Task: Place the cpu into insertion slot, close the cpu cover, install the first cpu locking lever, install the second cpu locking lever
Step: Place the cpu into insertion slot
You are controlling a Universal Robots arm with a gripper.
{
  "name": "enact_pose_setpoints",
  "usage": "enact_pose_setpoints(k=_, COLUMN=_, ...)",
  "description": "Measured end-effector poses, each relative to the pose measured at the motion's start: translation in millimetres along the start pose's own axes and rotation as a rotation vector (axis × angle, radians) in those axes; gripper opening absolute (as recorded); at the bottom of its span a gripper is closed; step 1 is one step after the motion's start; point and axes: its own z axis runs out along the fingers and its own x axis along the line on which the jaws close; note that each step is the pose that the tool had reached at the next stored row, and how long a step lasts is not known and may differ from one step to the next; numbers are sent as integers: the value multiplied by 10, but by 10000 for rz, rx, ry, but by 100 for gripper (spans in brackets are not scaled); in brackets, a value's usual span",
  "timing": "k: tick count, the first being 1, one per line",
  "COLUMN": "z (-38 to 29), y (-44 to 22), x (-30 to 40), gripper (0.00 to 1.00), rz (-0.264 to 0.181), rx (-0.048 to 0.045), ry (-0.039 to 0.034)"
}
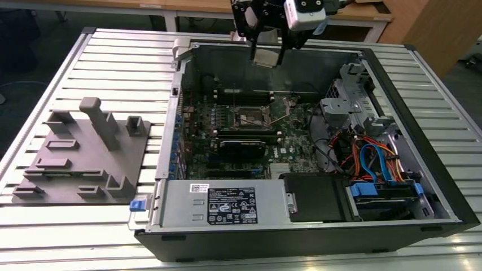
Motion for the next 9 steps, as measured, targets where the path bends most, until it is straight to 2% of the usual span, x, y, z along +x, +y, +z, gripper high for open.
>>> enact_pose_setpoints(k=9, z=0, y=0, x=0, gripper=54, rz=417, rx=-9, ry=-38)
